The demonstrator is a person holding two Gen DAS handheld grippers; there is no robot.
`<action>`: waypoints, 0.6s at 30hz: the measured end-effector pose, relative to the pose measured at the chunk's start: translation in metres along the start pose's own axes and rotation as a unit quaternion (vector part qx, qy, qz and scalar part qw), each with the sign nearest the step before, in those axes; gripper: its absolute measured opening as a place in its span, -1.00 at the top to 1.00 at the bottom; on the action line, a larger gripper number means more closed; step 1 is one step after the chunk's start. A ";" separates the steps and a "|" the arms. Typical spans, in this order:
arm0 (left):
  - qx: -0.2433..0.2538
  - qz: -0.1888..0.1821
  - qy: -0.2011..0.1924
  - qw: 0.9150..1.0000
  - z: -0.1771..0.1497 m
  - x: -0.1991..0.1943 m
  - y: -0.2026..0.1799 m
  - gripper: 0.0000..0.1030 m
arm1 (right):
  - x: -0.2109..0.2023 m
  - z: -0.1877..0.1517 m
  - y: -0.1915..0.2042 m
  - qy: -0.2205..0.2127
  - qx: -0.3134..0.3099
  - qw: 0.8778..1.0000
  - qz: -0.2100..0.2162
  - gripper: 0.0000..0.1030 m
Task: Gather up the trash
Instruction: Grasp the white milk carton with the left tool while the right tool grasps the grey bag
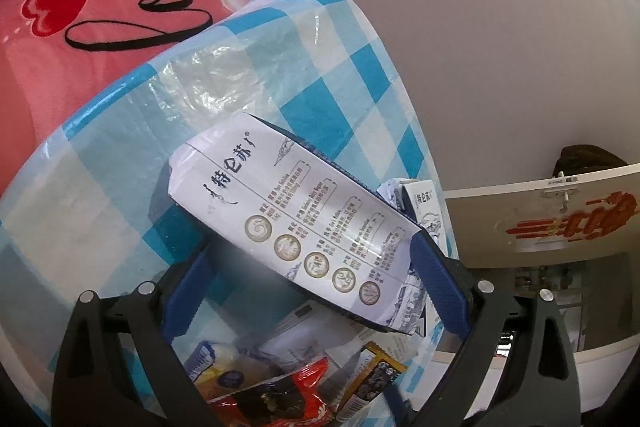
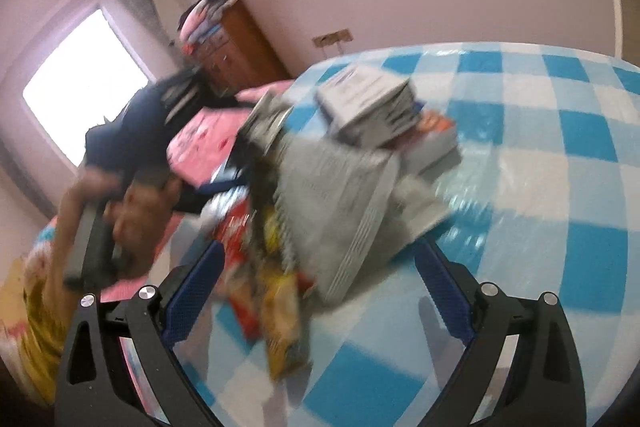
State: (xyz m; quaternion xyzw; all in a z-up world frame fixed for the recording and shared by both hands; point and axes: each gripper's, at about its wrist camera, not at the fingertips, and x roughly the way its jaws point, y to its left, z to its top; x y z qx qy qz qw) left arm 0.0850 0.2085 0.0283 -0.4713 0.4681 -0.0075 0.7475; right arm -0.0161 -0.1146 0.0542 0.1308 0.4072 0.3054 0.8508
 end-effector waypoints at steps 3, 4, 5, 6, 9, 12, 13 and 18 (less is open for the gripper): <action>0.007 -0.003 -0.002 1.000 0.000 -0.002 -0.003 -0.84 | 0.006 0.019 -0.018 -0.016 0.035 0.999 0.009 -0.57; 0.008 -0.003 -0.002 1.000 0.001 -0.002 -0.004 -0.84 | 0.009 0.027 -0.026 -0.015 0.049 0.999 0.012 -0.51; 0.008 -0.007 -0.002 1.000 0.001 -0.002 -0.004 -0.84 | 0.014 0.033 -0.034 -0.015 0.063 0.998 0.019 -0.50; 0.007 -0.010 -0.001 1.000 0.001 -0.002 -0.005 -0.84 | 0.019 0.039 -0.041 -0.014 0.073 0.997 0.024 -0.47; 0.003 -0.019 0.006 1.000 0.000 -0.001 -0.005 -0.84 | 0.028 0.044 -0.054 -0.014 0.094 0.995 0.040 -0.28; 0.008 -0.019 0.008 1.000 0.000 0.002 -0.006 -0.84 | 0.034 0.045 -0.057 -0.003 0.100 0.992 0.071 -0.03; 0.010 -0.017 0.010 1.000 0.000 0.004 -0.007 -0.84 | 0.036 0.044 -0.053 0.002 0.091 0.993 0.079 -0.01; 0.028 -0.001 0.010 1.000 0.005 0.007 -0.016 -0.84 | 0.034 0.036 -0.030 0.014 0.048 0.995 0.084 0.02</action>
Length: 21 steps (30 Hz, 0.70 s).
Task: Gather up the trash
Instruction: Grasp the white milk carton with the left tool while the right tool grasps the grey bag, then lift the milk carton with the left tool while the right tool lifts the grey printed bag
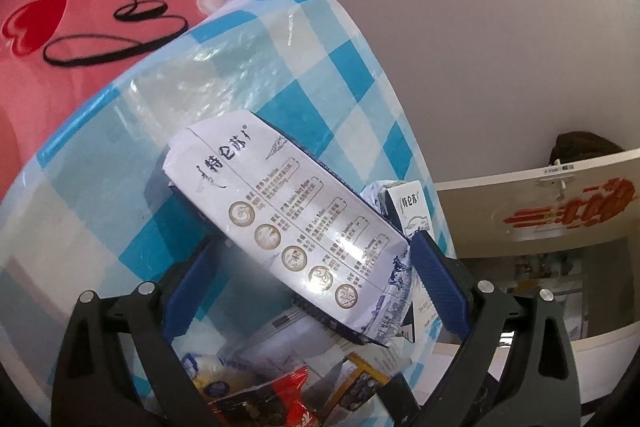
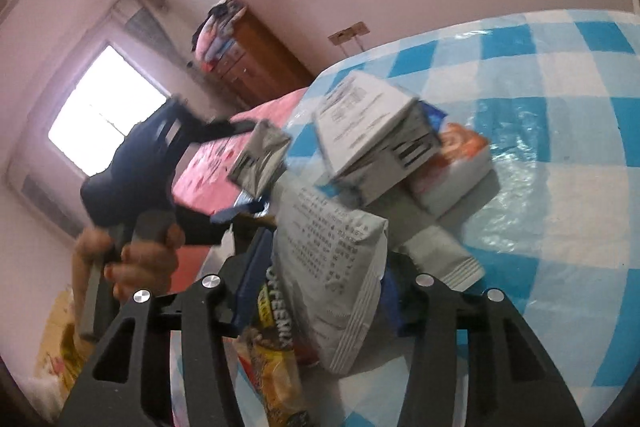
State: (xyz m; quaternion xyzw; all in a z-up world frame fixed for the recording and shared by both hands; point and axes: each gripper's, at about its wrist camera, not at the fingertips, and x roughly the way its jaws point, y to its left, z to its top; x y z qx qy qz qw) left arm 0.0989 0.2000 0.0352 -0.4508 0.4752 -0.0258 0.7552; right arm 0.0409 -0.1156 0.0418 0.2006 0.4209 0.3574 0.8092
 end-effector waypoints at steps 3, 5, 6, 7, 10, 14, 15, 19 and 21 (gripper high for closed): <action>0.014 0.022 0.006 1.000 0.006 0.005 -0.007 -0.84 | -0.003 -0.004 0.003 -0.003 -0.005 1.000 0.001 0.07; 0.019 0.030 0.016 0.999 0.009 0.010 -0.012 -0.84 | -0.006 -0.007 0.003 -0.006 -0.007 1.000 0.003 0.18; 0.023 0.032 0.018 0.999 0.009 0.011 -0.013 -0.84 | -0.008 -0.010 0.003 -0.007 -0.009 1.000 0.004 0.25; 0.032 0.037 0.018 0.999 0.009 0.012 -0.016 -0.84 | -0.010 -0.012 0.003 -0.008 -0.012 1.000 0.006 0.31; 0.052 0.039 0.024 0.998 0.006 0.016 -0.019 -0.84 | -0.014 -0.019 0.007 -0.007 -0.020 1.000 0.009 0.36; 0.074 0.037 0.039 0.996 -0.002 0.021 -0.021 -0.84 | -0.021 -0.033 0.013 -0.009 -0.028 0.999 0.013 0.57; 0.084 0.042 0.047 0.995 -0.005 0.023 -0.022 -0.84 | -0.024 -0.038 0.014 -0.009 -0.029 0.999 0.017 0.58; 0.109 0.041 0.068 0.991 -0.017 0.028 -0.027 -0.84 | -0.030 -0.053 0.022 -0.010 -0.037 0.999 0.001 0.58; 0.132 0.047 0.071 0.988 -0.023 0.026 -0.034 -0.84 | -0.037 -0.061 0.021 -0.014 -0.031 0.999 -0.005 0.59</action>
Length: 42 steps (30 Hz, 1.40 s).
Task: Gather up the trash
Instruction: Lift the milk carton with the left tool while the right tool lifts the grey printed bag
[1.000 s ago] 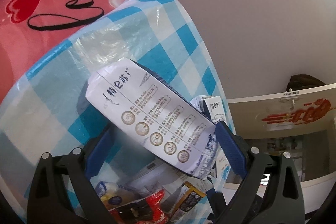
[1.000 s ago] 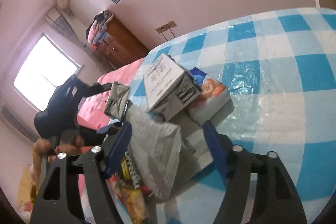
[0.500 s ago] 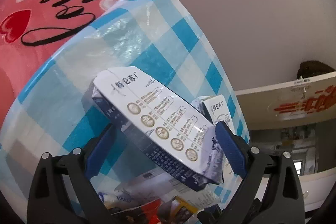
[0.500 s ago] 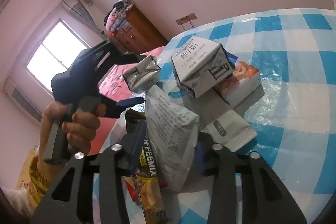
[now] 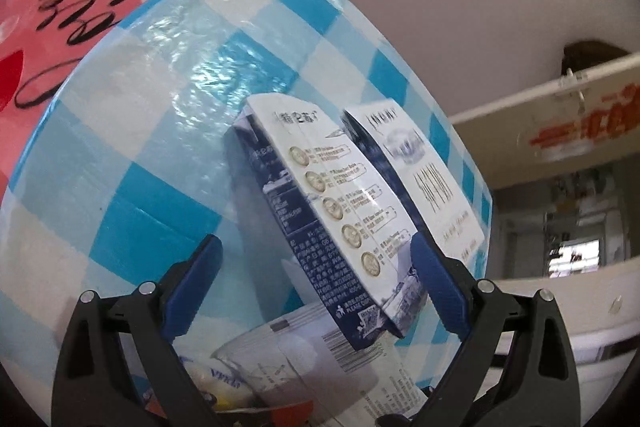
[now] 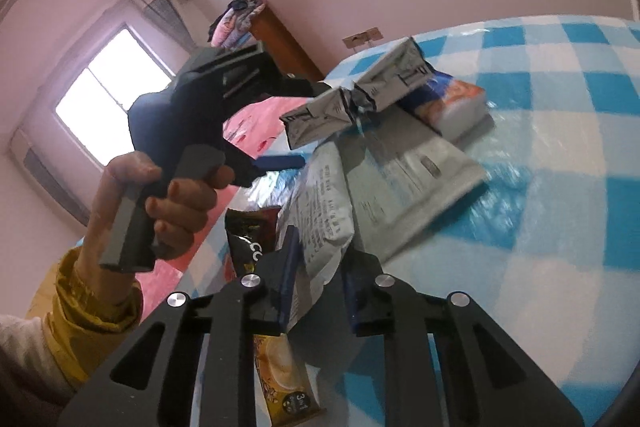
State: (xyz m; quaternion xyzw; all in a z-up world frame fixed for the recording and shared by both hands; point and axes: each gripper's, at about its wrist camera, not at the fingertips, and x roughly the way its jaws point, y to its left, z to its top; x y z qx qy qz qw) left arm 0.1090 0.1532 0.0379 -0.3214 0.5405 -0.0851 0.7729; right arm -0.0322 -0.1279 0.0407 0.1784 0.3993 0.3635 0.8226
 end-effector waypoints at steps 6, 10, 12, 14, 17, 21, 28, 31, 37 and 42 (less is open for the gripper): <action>0.072 0.032 -0.013 0.997 -0.014 -0.017 -0.027 -0.84 | -0.038 -0.017 -0.020 -0.028 0.039 0.998 -0.037 0.64; 0.060 0.028 -0.004 0.998 -0.025 -0.019 -0.030 -0.84 | -0.065 -0.027 -0.032 -0.052 0.063 0.995 -0.063 0.64; 0.049 0.021 -0.004 0.999 -0.029 -0.018 -0.028 -0.84 | -0.078 -0.033 -0.035 -0.065 0.069 0.993 -0.076 0.64; 0.039 0.022 -0.008 0.999 -0.034 -0.019 -0.026 -0.84 | -0.087 -0.038 -0.036 -0.070 0.065 0.991 -0.089 0.64; 0.029 0.025 -0.003 0.999 -0.037 -0.014 -0.023 -0.84 | -0.092 -0.043 -0.033 -0.065 0.051 0.993 -0.088 0.60; 0.031 0.036 0.001 0.999 -0.033 -0.004 -0.027 -0.84 | -0.087 -0.041 -0.023 -0.048 0.024 0.995 -0.087 0.25; 0.033 0.051 0.020 0.998 -0.032 0.016 -0.025 -0.84 | -0.065 -0.030 -0.019 -0.032 0.018 0.995 -0.092 -0.51; 0.034 0.049 0.011 0.998 -0.034 0.011 -0.020 -0.58 | -0.057 -0.026 -0.010 -0.026 -0.025 0.987 -0.160 -0.65; 0.049 0.046 0.001 0.998 -0.037 0.001 -0.015 -0.40 | -0.049 -0.016 0.008 -0.022 -0.106 0.972 -0.210 -0.79; 0.090 0.052 -0.028 0.994 -0.043 -0.017 -0.023 -0.39 | -0.022 -0.008 0.009 0.029 -0.141 0.970 -0.199 -0.85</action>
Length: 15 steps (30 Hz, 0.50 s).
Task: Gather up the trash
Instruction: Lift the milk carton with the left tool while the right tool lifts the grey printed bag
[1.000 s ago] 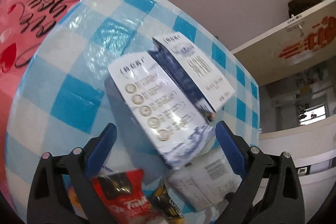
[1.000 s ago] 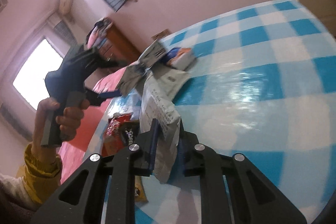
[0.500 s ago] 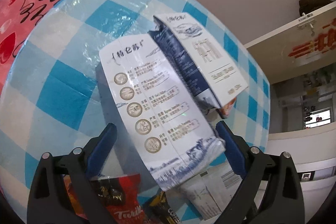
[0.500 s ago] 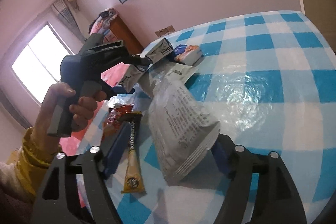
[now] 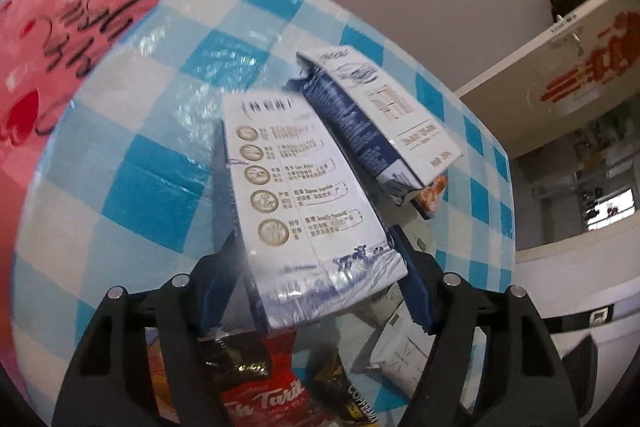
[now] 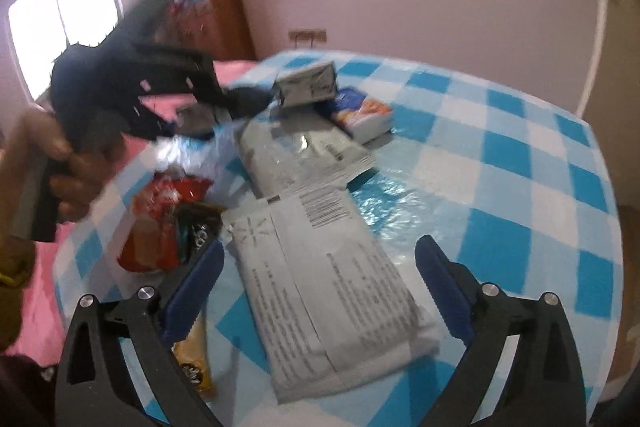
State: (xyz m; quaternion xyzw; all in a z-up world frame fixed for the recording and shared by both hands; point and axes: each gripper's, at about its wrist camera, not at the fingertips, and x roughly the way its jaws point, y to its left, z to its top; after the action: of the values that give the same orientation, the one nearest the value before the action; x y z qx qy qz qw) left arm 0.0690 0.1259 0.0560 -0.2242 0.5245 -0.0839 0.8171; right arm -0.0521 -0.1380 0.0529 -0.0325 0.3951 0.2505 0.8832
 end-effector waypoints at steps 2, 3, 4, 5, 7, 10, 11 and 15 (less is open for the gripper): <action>0.016 0.001 -0.011 1.000 -0.002 -0.007 -0.003 -0.39 | 0.013 0.001 -0.001 0.024 -0.002 1.000 0.012 -0.85; 0.026 0.001 -0.014 1.000 -0.004 -0.011 -0.004 -0.39 | 0.017 0.000 -0.002 0.030 -0.002 0.999 0.013 -0.85; 0.032 0.001 -0.017 0.999 -0.005 -0.013 -0.005 -0.39 | 0.022 -0.001 -0.002 0.039 -0.005 0.999 0.013 -0.85; 0.044 0.000 -0.021 0.999 -0.009 -0.017 -0.006 -0.39 | 0.025 -0.003 -0.001 0.045 -0.008 0.999 0.012 -0.85; 0.057 0.003 -0.028 0.998 -0.013 -0.021 -0.007 -0.39 | 0.029 -0.006 0.003 0.052 -0.021 0.998 0.000 -0.85; 0.071 0.002 -0.028 0.997 -0.022 -0.025 -0.004 -0.38 | 0.029 -0.008 0.005 0.056 -0.023 0.998 -0.006 -0.85; 0.071 0.001 -0.026 0.997 -0.023 -0.024 -0.003 -0.38 | 0.030 -0.008 0.006 0.057 -0.022 0.998 -0.008 -0.85; 0.074 -0.009 -0.023 0.997 -0.031 -0.025 0.002 -0.38 | 0.030 -0.011 0.008 0.061 -0.019 0.998 -0.021 -0.85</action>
State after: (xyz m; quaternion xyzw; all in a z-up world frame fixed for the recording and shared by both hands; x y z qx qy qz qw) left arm 0.0301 0.1281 0.0652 -0.1698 0.4962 -0.1242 0.8423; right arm -0.0464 -0.1210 0.0255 -0.0729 0.4423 0.2368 0.8620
